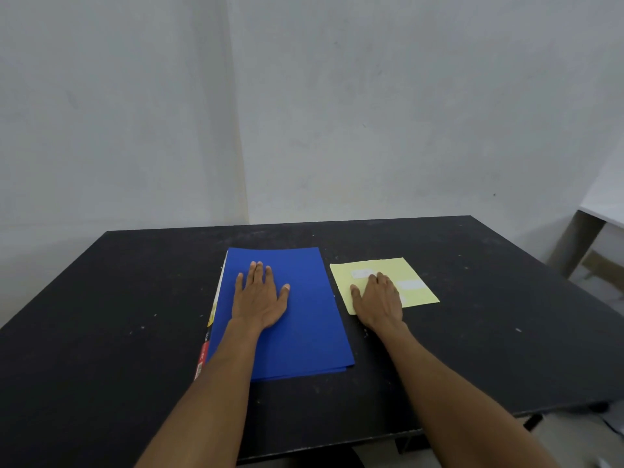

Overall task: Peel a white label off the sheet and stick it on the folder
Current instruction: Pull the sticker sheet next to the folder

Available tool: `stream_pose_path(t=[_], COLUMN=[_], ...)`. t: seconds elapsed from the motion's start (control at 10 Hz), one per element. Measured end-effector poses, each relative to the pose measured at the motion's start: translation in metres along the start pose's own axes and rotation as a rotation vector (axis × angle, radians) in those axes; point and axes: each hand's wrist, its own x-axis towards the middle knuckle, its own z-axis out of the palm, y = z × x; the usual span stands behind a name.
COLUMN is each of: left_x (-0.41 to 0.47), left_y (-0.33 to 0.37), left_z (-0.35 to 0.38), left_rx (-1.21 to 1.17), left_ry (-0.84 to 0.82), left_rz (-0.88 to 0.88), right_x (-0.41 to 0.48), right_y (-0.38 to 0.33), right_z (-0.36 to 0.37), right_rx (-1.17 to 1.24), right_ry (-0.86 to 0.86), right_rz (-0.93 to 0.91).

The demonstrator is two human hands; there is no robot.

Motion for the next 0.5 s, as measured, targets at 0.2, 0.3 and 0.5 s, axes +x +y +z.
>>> stream_pose_path(t=[0.2, 0.3, 0.5], left_x=[0.0002, 0.0003, 0.0007], left_y=[0.0033, 0.0026, 0.0044], left_z=[-0.0017, -0.0022, -0.0042], left_rx=[-0.003, 0.0, 0.0], left_ry=[0.005, 0.007, 0.016], left_rz=[0.01, 0.014, 0.025], right_x=[-0.0025, -0.0033, -0.004], right_y=[-0.0119, -0.0131, -0.0152], right_z=[0.0002, 0.0008, 0.0001], right_rx=[-0.013, -0.021, -0.036], right_ry=[0.005, 0.021, 0.055], right_rz=[0.008, 0.009, -0.001])
